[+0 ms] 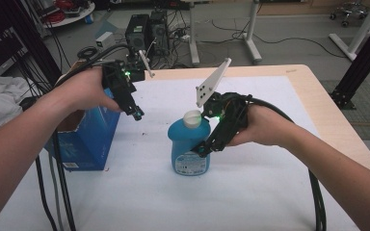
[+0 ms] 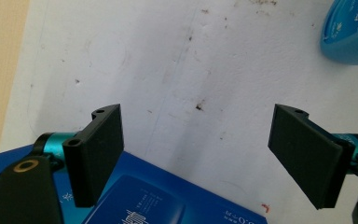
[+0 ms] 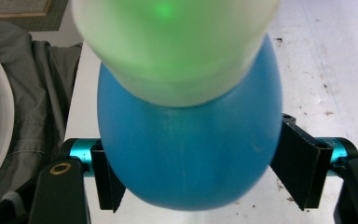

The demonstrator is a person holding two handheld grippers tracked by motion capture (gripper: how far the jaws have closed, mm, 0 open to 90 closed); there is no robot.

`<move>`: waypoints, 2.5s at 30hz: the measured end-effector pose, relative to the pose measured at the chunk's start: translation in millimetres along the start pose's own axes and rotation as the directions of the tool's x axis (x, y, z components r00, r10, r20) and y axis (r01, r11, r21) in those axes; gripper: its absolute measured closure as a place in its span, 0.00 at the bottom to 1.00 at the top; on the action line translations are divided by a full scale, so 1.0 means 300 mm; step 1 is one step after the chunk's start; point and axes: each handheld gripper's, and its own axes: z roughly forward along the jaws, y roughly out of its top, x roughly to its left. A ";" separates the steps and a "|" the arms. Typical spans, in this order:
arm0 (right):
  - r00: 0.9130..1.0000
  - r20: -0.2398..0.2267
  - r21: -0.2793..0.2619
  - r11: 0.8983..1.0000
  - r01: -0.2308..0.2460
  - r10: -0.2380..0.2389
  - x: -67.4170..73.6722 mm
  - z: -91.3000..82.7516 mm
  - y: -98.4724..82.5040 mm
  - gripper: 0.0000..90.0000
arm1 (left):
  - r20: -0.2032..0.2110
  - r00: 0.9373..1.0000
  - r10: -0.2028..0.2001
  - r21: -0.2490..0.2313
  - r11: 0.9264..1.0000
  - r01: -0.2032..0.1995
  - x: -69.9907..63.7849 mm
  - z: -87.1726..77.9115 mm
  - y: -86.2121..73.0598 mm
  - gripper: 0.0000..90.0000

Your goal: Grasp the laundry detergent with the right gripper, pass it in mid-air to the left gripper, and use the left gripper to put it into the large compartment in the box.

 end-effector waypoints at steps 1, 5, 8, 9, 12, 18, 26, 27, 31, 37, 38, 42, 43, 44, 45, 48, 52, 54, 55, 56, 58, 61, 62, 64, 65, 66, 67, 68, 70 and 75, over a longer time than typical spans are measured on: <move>1.000 0.000 0.000 1.000 0.000 0.000 0.000 0.000 0.000 0.31 | 0.000 1.000 0.000 0.000 1.000 0.000 -0.001 0.001 0.000 0.20; 1.000 -0.007 0.005 1.000 -0.003 0.003 0.004 0.009 -0.002 0.31 | 0.002 1.000 0.001 0.002 1.000 -0.001 -0.002 0.001 0.000 0.20; 1.000 -0.008 0.005 1.000 -0.001 0.001 0.006 0.013 -0.002 0.31 | 0.001 1.000 -0.001 -0.001 1.000 0.001 -0.003 0.000 0.000 0.20; 1.000 -0.008 0.004 1.000 0.001 -0.001 0.007 0.014 -0.002 0.31 | 0.002 1.000 0.005 0.001 1.000 -0.005 -0.002 0.000 0.000 0.20; 1.000 -0.007 0.005 1.000 0.005 -0.005 0.009 0.018 -0.002 0.31 | 0.003 1.000 0.006 0.003 1.000 -0.006 -0.003 0.000 0.001 0.20; 1.000 -0.009 0.002 1.000 0.011 -0.011 0.009 0.024 -0.007 0.35 | 0.003 1.000 0.003 0.001 1.000 -0.003 -0.004 0.000 0.001 0.20; 1.000 -0.006 -0.019 1.000 0.024 -0.024 0.010 0.032 -0.008 0.40 | 0.004 1.000 -0.001 -0.002 1.000 0.001 -0.007 0.001 0.000 0.20; 1.000 -0.009 -0.019 1.000 0.022 -0.023 0.011 0.033 -0.009 0.42 | 0.004 1.000 0.001 -0.001 1.000 -0.001 -0.007 0.000 0.000 0.20; 0.999 0.005 -0.046 0.998 0.042 -0.042 0.013 0.034 -0.010 0.46 | 0.006 1.000 0.001 -0.001 1.000 -0.001 -0.007 -0.002 -0.001 0.20; 0.999 0.025 -0.065 0.997 0.046 -0.045 0.012 0.027 -0.015 0.48 | 0.008 1.000 0.002 -0.005 1.000 -0.002 -0.010 -0.006 -0.001 0.20; 0.999 0.026 -0.067 0.997 0.046 -0.044 0.012 0.026 -0.015 0.49 | 0.009 1.000 0.004 -0.008 1.000 -0.004 -0.011 -0.006 -0.001 0.20; 0.999 0.027 -0.079 0.996 0.043 -0.041 0.004 0.025 -0.016 0.50 | 0.018 1.000 0.006 -0.019 1.000 -0.006 -0.015 -0.014 0.000 0.20; 0.999 0.024 -0.081 0.996 0.031 -0.029 0.002 0.023 -0.016 0.50 | 0.024 1.000 0.008 -0.026 1.000 -0.008 -0.016 -0.018 0.000 0.20; 0.999 0.020 -0.087 0.996 0.027 -0.026 -0.001 0.022 -0.015 0.50 | 0.031 0.999 0.011 -0.032 0.999 -0.010 -0.018 -0.024 0.000 0.20; 1.000 0.019 -0.089 0.996 0.025 -0.023 -0.003 0.019 -0.013 0.50 | 0.039 0.999 0.016 -0.037 0.999 -0.015 -0.019 -0.029 0.000 0.20; 1.000 0.013 -0.092 0.996 0.018 -0.016 -0.008 0.007 -0.006 0.50 | 0.061 0.998 0.017 -0.060 0.998 -0.013 -0.026 -0.046 0.003 0.20; 1.000 0.023 -0.091 0.996 0.018 -0.015 -0.019 -0.016 0.012 0.50 | 0.108 0.993 0.052 -0.112 0.993 -0.040 -0.029 -0.086 0.013 0.20; 1.000 0.026 -0.086 0.996 0.014 -0.012 -0.026 -0.029 0.024 0.50 | 0.128 0.989 0.074 -0.132 0.990 -0.057 -0.034 -0.113 0.020 0.20; 1.000 0.024 -0.087 0.996 0.016 -0.014 -0.031 -0.035 0.031 0.50 | 0.136 0.987 0.087 -0.141 0.988 -0.068 -0.036 -0.129 0.025 0.20; 1.000 0.024 -0.089 0.996 0.015 -0.013 -0.034 -0.042 0.038 0.50 | 0.145 0.985 0.093 -0.157 0.985 -0.070 -0.040 -0.145 0.029 0.20; 1.000 0.020 -0.089 0.996 0.019 -0.017 -0.042 -0.057 0.056 0.50 | 0.158 0.981 0.110 -0.188 0.979 -0.079 -0.047 -0.179 0.040 0.20; 0.999 0.022 -0.083 0.996 0.034 -0.032 -0.052 -0.075 0.084 0.50 | 0.165 0.976 0.142 -0.217 0.971 -0.104 -0.056 -0.230 0.060 0.20; 0.999 0.022 -0.083 0.996 0.034 -0.032 -0.052 -0.075 0.084 0.50 | 0.165 0.976 0.142 -0.217 0.971 -0.104 -0.056 -0.230 0.060 0.20; 0.999 0.025 -0.081 0.996 0.047 -0.045 -0.057 -0.088 0.115 0.50 | 0.175 0.972 0.155 -0.237 0.965 -0.111 -0.063 -0.262 0.076 0.20; 0.998 0.027 -0.078 0.996 0.052 -0.050 -0.058 -0.092 0.124 0.50 | 0.179 0.969 0.170 -0.244 0.962 -0.124 -0.068 -0.282 0.089 0.20; 0.998 0.024 -0.075 0.996 0.054 -0.053 -0.056 -0.095 0.132 0.50 | 0.179 0.969 0.170 -0.244 0.962 -0.124 -0.068 -0.282 0.089 0.20; 0.998 0.023 -0.074 0.995 0.059 -0.058 -0.056 -0.096 0.138 0.50 | 0.181 0.968 0.172 -0.245 0.961 -0.125 -0.071 -0.287 0.094 0.20; 0.998 0.021 -0.070 0.996 0.061 -0.059 -0.054 -0.099 0.147 0.50 | 0.189 0.965 0.182 -0.244 0.961 -0.134 -0.075 -0.296 0.108 0.20; 0.997 0.014 -0.067 0.995 0.075 -0.074 -0.051 -0.102 0.166 0.50 | 0.209 0.959 0.191 -0.253 0.958 -0.136 -0.080 -0.303 0.122 0.20; 0.996 0.012 -0.048 0.995 0.089 -0.088 -0.048 -0.108 0.201 0.50 | 0.238 0.946 0.219 -0.257 0.954 -0.156 -0.094 -0.314 0.149 0.20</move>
